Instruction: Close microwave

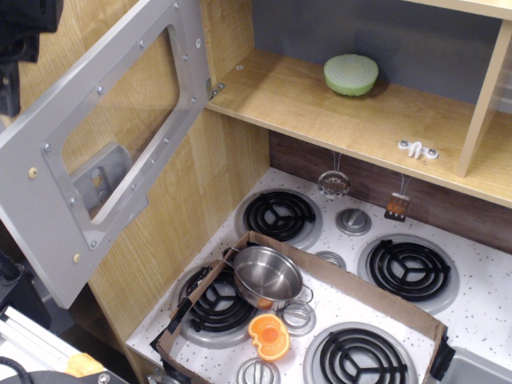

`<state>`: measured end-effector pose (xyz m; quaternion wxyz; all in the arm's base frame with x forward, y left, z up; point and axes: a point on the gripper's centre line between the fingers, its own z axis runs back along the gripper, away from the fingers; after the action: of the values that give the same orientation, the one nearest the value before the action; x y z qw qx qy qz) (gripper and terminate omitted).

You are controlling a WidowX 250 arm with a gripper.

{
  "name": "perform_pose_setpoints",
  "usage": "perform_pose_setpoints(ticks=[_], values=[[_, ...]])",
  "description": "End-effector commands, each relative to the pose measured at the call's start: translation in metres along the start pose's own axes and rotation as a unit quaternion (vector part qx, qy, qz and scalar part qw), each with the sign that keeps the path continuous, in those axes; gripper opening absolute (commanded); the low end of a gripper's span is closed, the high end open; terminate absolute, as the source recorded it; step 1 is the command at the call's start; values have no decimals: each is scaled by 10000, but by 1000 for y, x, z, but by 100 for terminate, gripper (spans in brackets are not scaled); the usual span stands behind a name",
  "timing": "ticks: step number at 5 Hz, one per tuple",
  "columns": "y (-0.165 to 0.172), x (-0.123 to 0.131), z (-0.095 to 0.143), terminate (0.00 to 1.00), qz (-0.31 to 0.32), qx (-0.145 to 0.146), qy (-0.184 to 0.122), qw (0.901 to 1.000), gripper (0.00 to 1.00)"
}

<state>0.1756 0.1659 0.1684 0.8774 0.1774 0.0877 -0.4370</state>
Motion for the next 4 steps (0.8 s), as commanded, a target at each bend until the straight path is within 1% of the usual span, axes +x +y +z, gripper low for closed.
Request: perform_pose_setpoints(ticks=[1,2,3,4], values=[[2,-1,-3,0,37,-3,296,9996,100],[-4,12,-9,0,397,1,-127,9991,100],[-6,34,-7,0,660,-126,-591,9960,100],[-12,64,-4,0,805,-188,-1134,9901,100]])
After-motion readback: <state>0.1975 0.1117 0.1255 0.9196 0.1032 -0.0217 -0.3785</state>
